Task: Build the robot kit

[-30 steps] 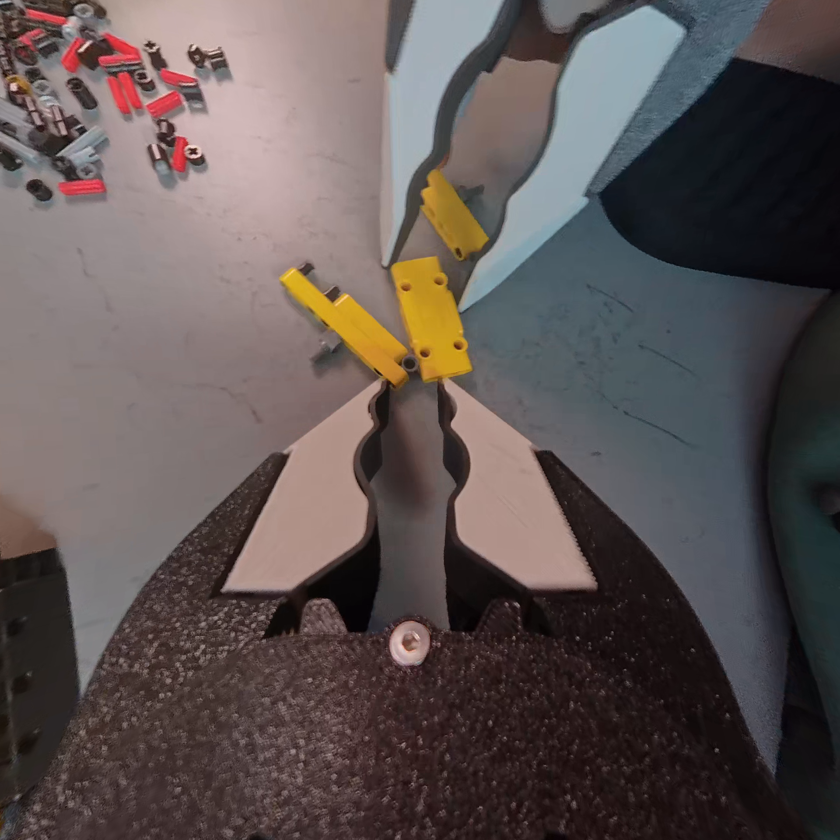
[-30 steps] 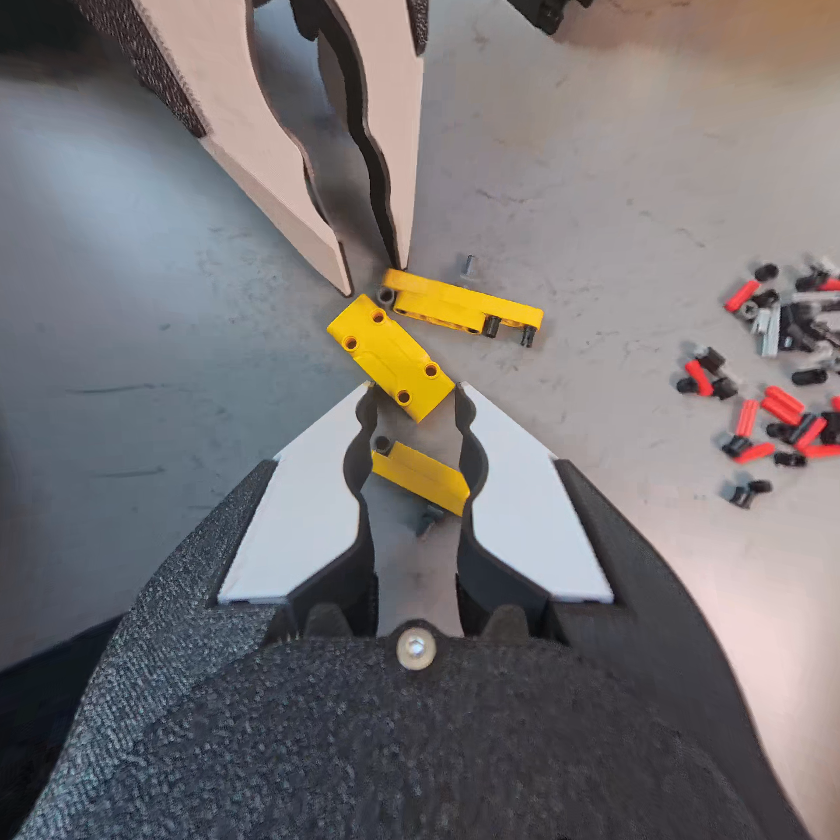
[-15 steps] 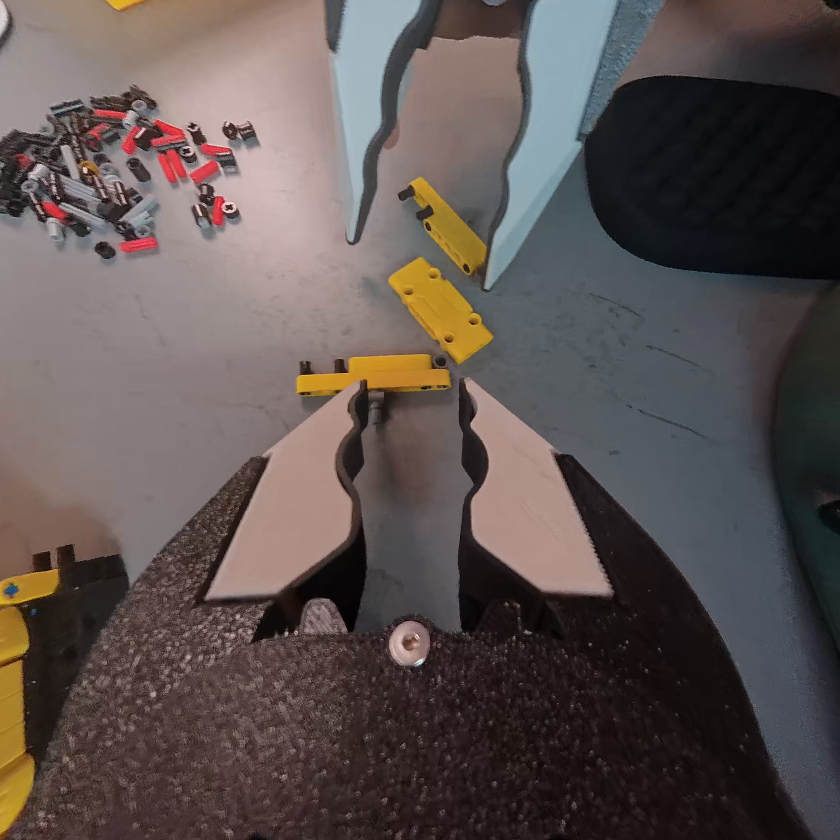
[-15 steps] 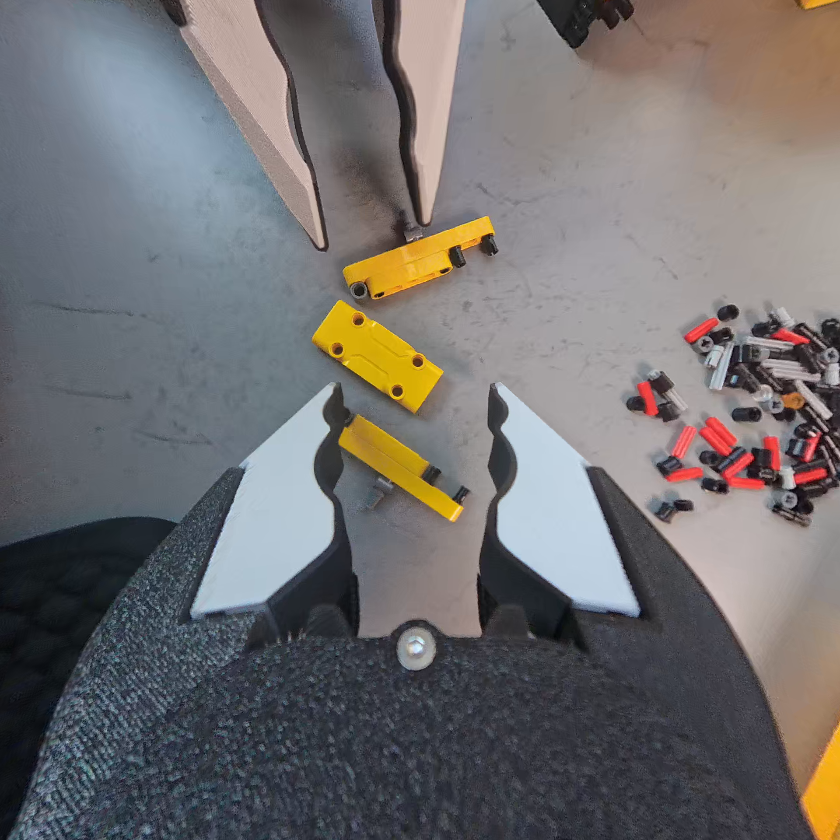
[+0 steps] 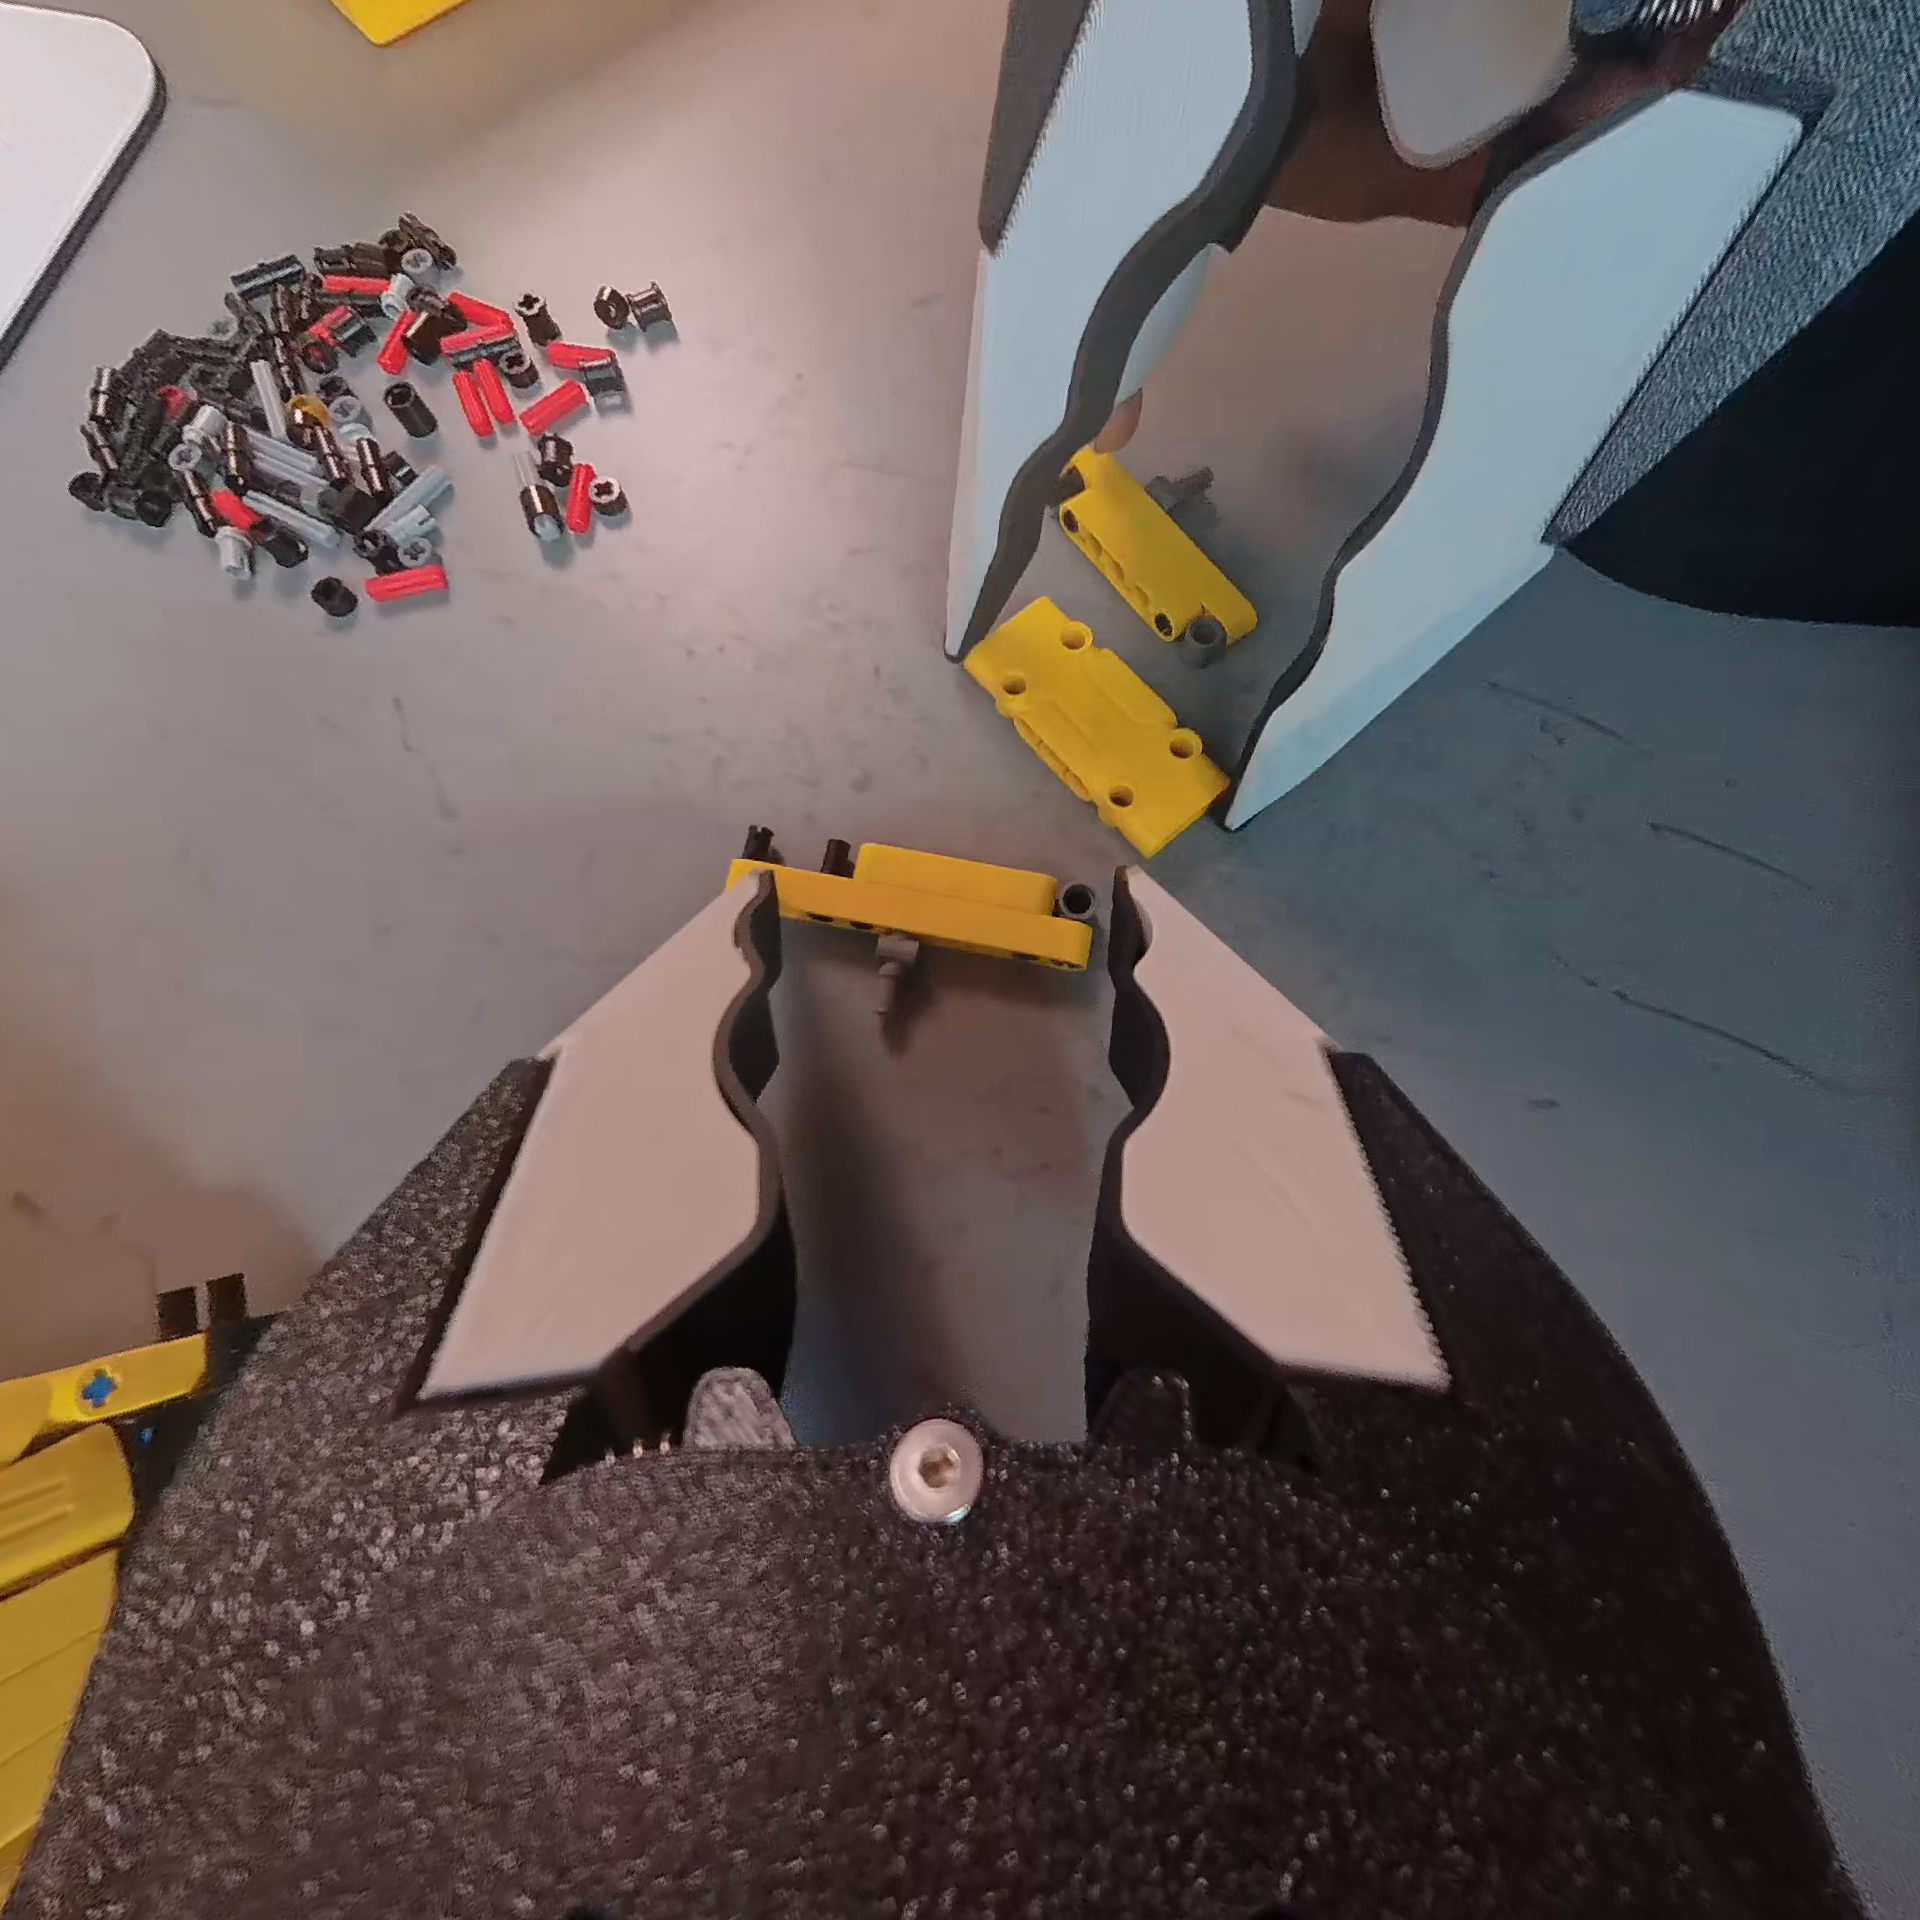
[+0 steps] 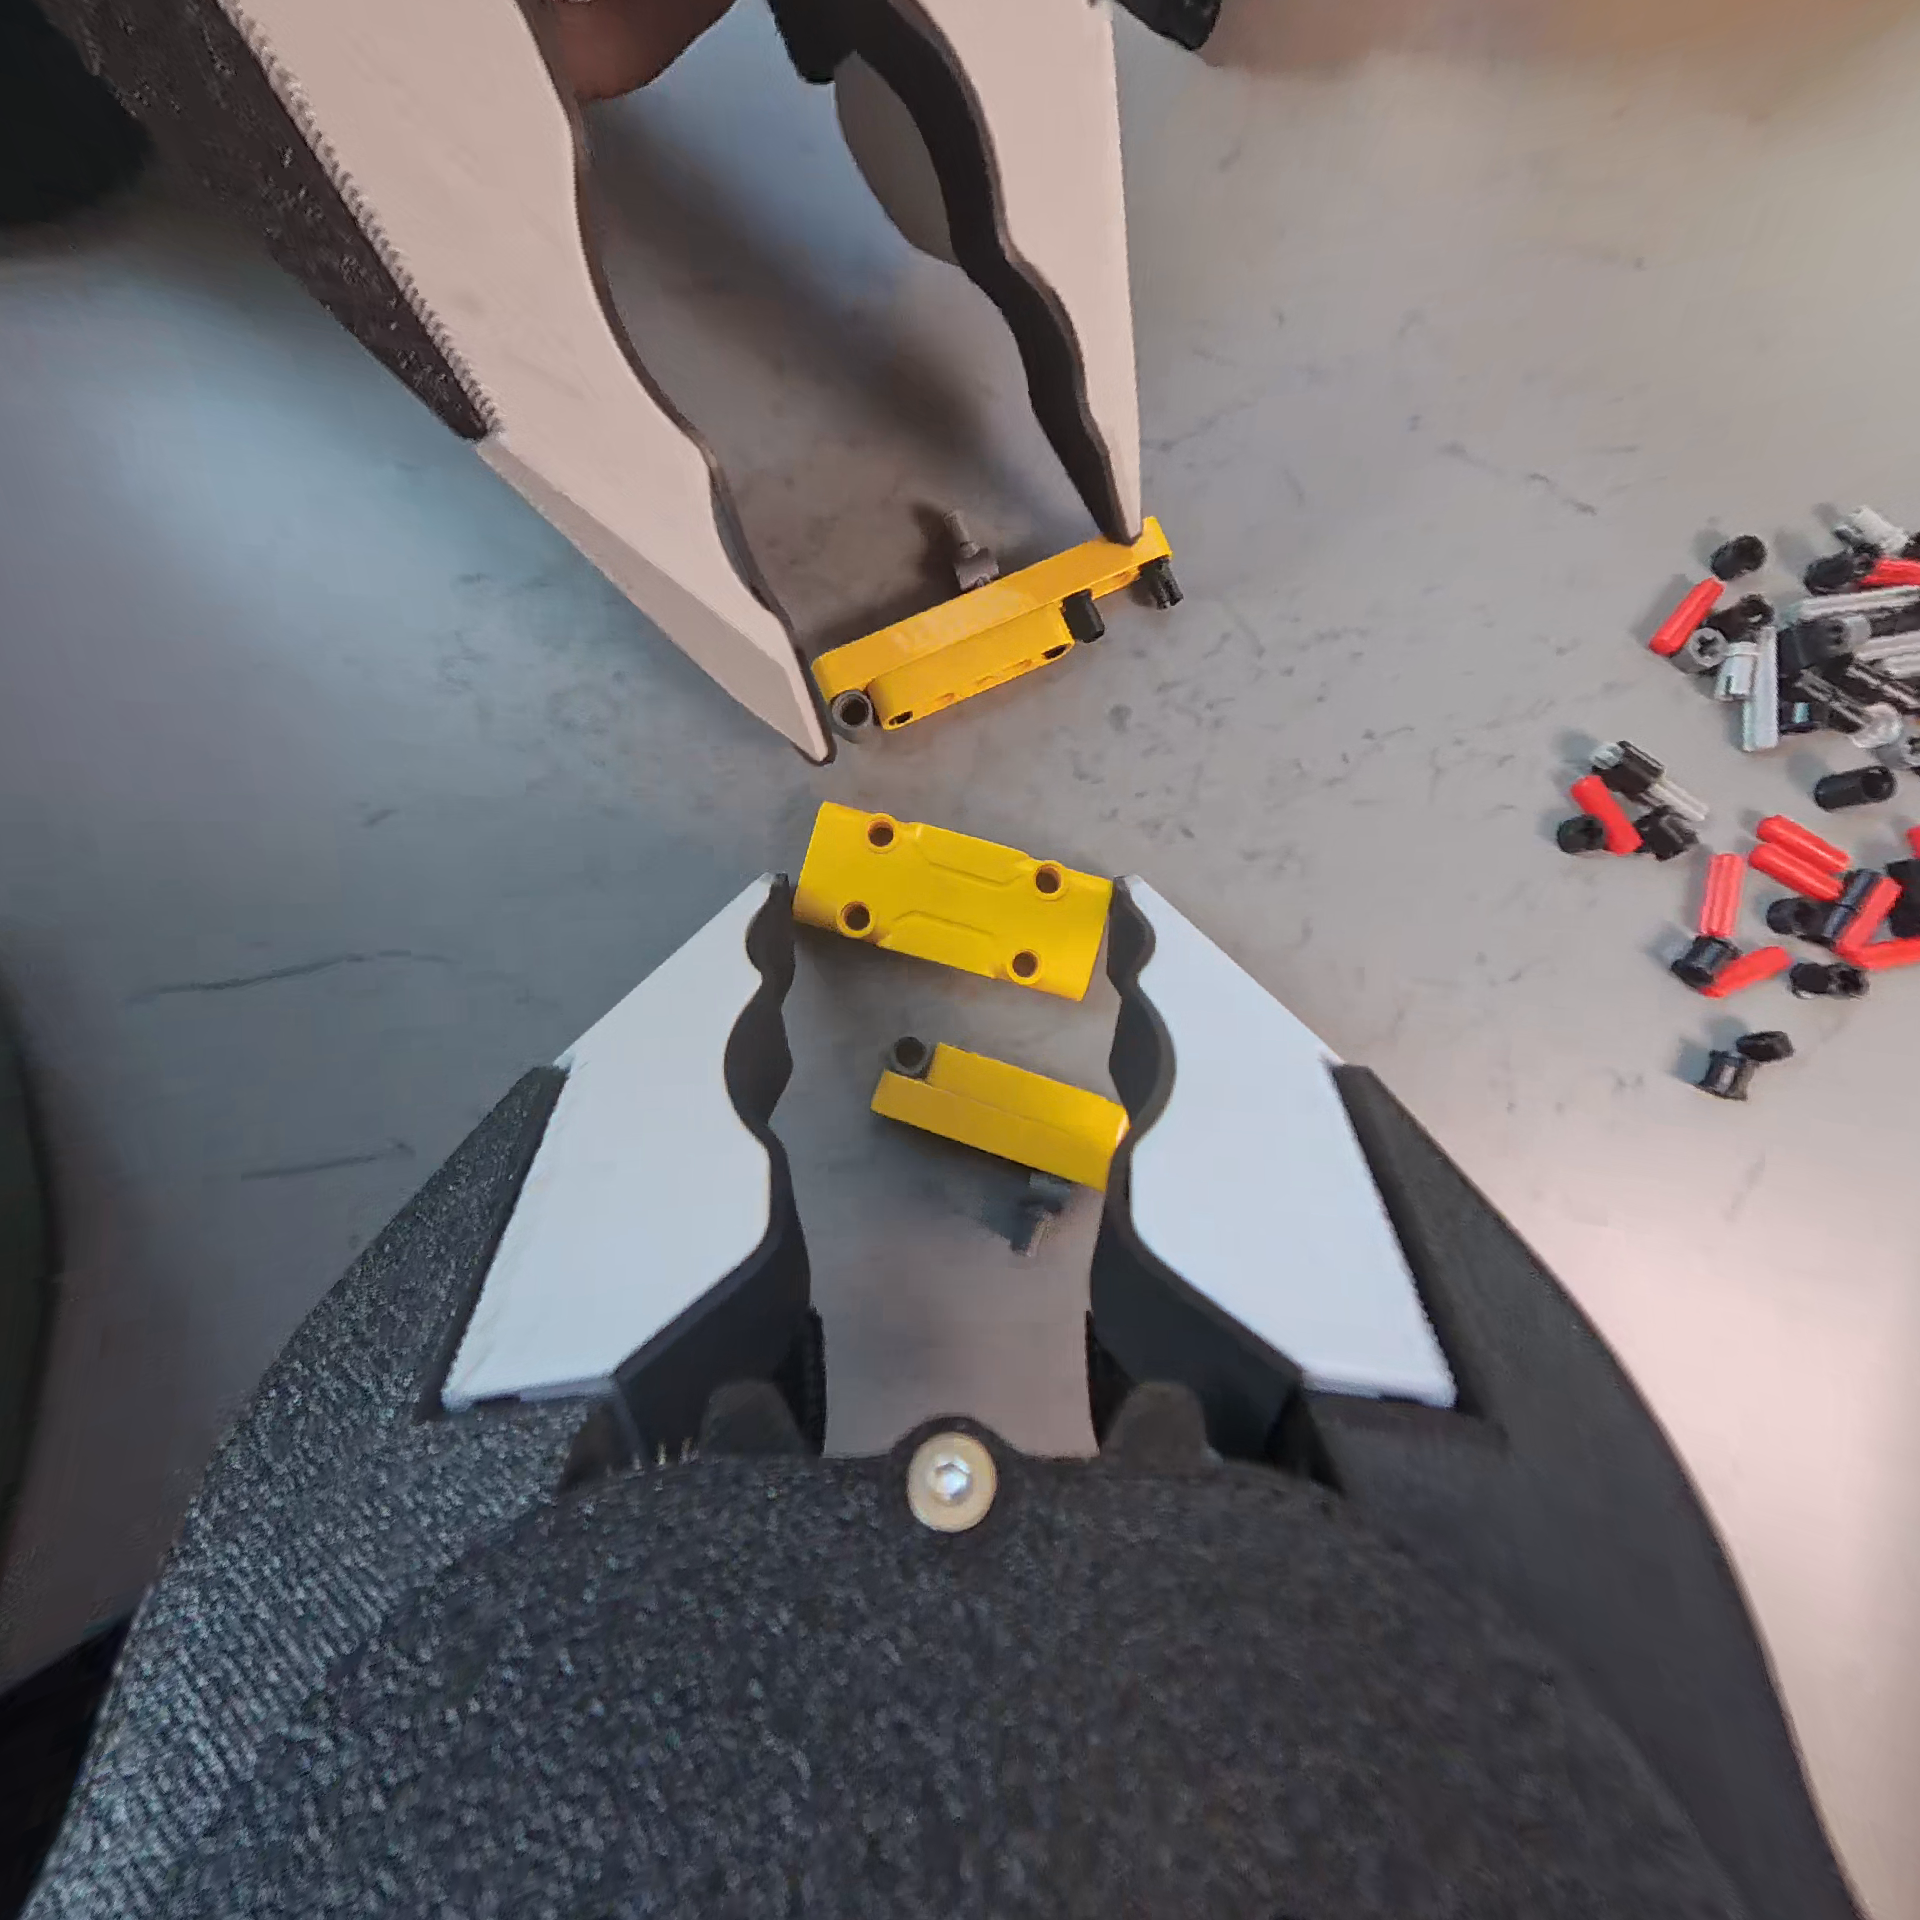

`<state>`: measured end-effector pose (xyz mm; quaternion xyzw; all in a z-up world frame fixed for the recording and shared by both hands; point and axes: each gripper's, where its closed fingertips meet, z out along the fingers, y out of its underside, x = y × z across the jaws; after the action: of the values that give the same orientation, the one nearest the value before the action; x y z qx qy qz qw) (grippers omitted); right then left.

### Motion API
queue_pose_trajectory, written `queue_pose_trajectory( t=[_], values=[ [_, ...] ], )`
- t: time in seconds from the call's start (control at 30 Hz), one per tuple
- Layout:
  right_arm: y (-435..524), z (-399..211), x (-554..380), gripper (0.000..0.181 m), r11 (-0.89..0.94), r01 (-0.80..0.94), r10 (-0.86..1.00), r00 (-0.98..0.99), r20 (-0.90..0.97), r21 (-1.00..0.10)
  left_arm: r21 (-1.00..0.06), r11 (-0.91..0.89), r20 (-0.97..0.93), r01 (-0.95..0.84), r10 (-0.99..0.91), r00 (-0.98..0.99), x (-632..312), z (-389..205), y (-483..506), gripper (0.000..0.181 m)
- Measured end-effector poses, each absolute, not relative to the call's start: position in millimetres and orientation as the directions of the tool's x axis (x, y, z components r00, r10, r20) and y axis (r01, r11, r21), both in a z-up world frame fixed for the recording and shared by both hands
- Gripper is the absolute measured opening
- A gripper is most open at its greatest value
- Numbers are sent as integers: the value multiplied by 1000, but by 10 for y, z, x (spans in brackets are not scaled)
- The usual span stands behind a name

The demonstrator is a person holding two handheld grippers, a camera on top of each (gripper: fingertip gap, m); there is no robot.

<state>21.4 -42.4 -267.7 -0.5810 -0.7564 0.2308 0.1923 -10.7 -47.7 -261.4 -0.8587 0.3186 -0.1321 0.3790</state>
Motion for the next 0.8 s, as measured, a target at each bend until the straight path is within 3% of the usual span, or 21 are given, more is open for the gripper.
queue_pose_trajectory(
  t=[0.3,0.57,0.73,0.8],
  values=[
    [-466,-2665,359,60,582,605,743,-667,53,-543,-746,-470,-50,-471,-666,744,-217,-2570,-467,66],
    [-493,-2670,271,61,585,574,718,-695,36,-573,-735,-455,-15,-503,-730,683,-227,-2618,-432,89],
    [-440,-2663,276,66,569,586,733,-679,33,-578,-718,-443,-29,-537,-752,659,-241,-2664,-379,93],
    [-421,-2635,275,67,561,587,740,-671,36,-583,-714,-448,-13,-538,-760,649,-224,-2697,-404,86]
  ],
)
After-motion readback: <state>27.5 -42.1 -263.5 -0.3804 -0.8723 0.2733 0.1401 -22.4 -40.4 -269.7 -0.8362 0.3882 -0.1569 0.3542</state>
